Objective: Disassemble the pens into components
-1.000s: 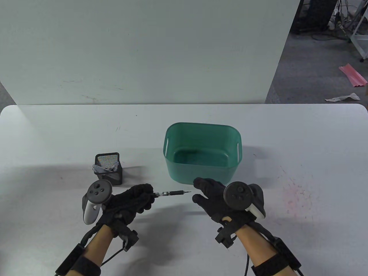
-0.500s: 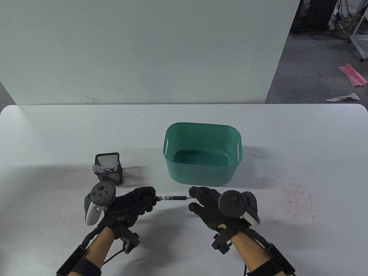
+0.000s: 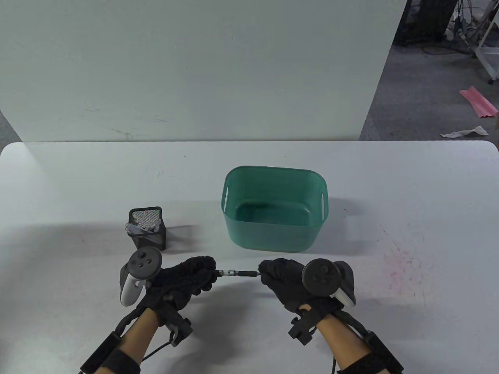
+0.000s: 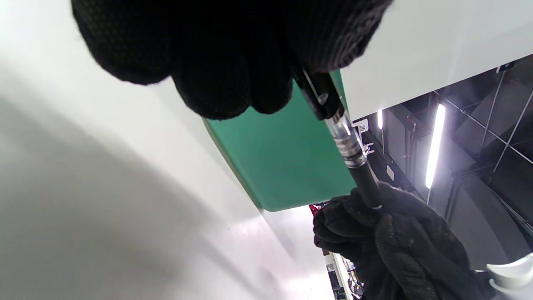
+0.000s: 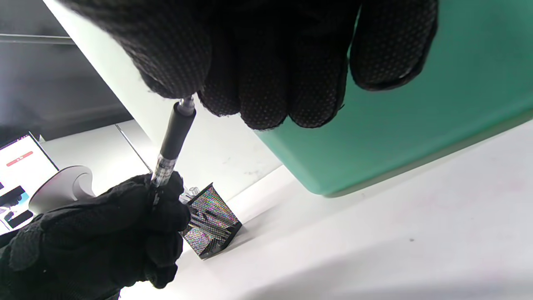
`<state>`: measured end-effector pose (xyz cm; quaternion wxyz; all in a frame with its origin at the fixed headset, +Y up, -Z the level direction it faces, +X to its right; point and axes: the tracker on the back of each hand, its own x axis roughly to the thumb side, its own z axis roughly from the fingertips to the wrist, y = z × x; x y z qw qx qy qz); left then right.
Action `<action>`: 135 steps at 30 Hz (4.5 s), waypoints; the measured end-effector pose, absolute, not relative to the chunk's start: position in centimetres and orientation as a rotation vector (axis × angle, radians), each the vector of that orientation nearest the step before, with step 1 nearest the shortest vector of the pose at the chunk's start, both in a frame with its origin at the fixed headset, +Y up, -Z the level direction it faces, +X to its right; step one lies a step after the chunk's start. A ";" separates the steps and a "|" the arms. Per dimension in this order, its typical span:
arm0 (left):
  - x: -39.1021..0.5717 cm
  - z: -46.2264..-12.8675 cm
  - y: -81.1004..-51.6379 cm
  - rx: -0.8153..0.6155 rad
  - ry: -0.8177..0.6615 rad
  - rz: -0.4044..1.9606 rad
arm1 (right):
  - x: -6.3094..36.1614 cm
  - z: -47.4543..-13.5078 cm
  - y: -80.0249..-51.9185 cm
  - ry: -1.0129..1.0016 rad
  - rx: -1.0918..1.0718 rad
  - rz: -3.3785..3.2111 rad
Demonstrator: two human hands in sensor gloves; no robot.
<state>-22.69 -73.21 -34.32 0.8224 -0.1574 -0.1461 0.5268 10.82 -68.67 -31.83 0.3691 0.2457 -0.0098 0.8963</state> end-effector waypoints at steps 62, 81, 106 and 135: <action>-26.1 -34.4 -70.6 -0.173 -0.236 1.160 | 11.1 -41.8 -61.1 -0.169 -0.106 2.511; -26.3 -34.3 -70.4 -0.135 -0.211 1.126 | 13.0 -34.0 -62.1 -0.267 0.384 2.680; -26.7 -33.8 -68.4 -0.052 -0.166 1.176 | 12.1 -30.2 -66.7 -0.232 0.576 2.735; -13.5 -42.9 -58.5 -0.028 -0.134 0.860 | 11.9 -30.8 -68.5 -0.054 0.584 2.732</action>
